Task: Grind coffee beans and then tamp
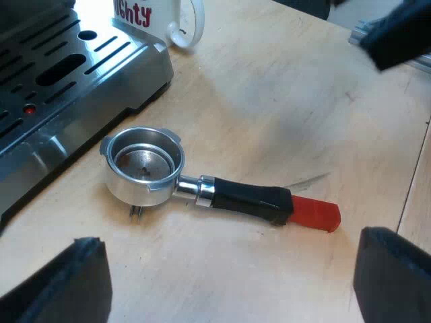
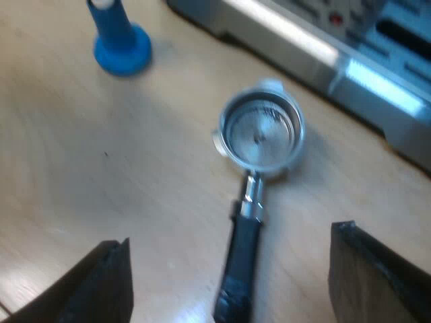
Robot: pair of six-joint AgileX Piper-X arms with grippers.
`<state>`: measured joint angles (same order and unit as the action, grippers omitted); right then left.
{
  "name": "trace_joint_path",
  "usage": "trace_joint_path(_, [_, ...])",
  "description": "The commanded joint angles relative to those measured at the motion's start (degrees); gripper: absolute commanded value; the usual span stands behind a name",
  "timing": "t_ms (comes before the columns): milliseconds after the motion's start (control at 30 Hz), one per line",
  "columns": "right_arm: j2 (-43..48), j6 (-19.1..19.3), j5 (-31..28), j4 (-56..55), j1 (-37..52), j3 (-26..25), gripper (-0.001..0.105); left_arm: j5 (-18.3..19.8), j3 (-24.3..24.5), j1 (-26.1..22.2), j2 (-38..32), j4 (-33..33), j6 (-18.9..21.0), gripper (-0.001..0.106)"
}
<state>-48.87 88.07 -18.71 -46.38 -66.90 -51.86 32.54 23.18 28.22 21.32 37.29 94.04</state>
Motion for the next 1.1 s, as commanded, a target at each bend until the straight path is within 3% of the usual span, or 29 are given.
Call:
trace_joint_path(33, [1.33, 2.18, 2.22, 3.05, 0.26, -0.63, 0.062, -1.31, 0.00, 0.24, -0.42, 0.17, 0.63, 0.081])
trace_joint_path(167, [1.88, 2.62, 4.14, 5.70, -0.09, -0.63, 0.062, -6.22, 0.00, 0.24, -0.42, 0.17, 3.88, 0.081])
trace_joint_path(200, [1.90, 2.85, 4.37, 5.85, -0.15, -0.63, 0.062, -6.55, 0.00, 0.24, -0.42, 0.17, 3.94, 0.081])
trace_joint_path(300, [1.88, 4.98, 5.97, 6.89, -0.40, -0.63, 0.062, -13.86, 0.00, 0.24, -0.42, 0.17, 3.95, 0.081])
trace_joint_path(367, [1.88, 7.21, 6.28, 7.59, -1.35, -0.63, 0.062, -15.40, 0.00, 0.24, -0.42, 0.17, 3.95, 0.081])
trace_joint_path(433, [1.88, 7.21, 6.28, 7.59, -1.33, -0.63, 0.062, -17.50, 0.00, 0.24, -0.42, 0.17, 3.95, 0.081])
trace_joint_path(467, [1.88, 7.21, 6.28, 7.59, -1.33, -0.63, 0.062, -20.94, 0.00, 0.24, -0.42, 0.17, 3.95, 0.081])
trace_joint_path(567, [1.88, 7.21, 6.28, 7.59, -1.33, -0.63, 0.062, -25.41, 0.00, 0.24, 0.71, 2.14, 3.95, 0.081])
trace_joint_path(800, [1.88, 7.21, 6.28, 7.59, -1.33, -0.63, 0.062, -27.75, 0.00, 0.24, 7.58, 1.87, 3.80, 0.081])
trace_joint_path(1100, [1.88, 7.21, 6.28, 7.59, -1.33, -0.63, 0.062, -28.09, 0.00, 0.24, 17.10, -5.94, 3.46, 0.081])
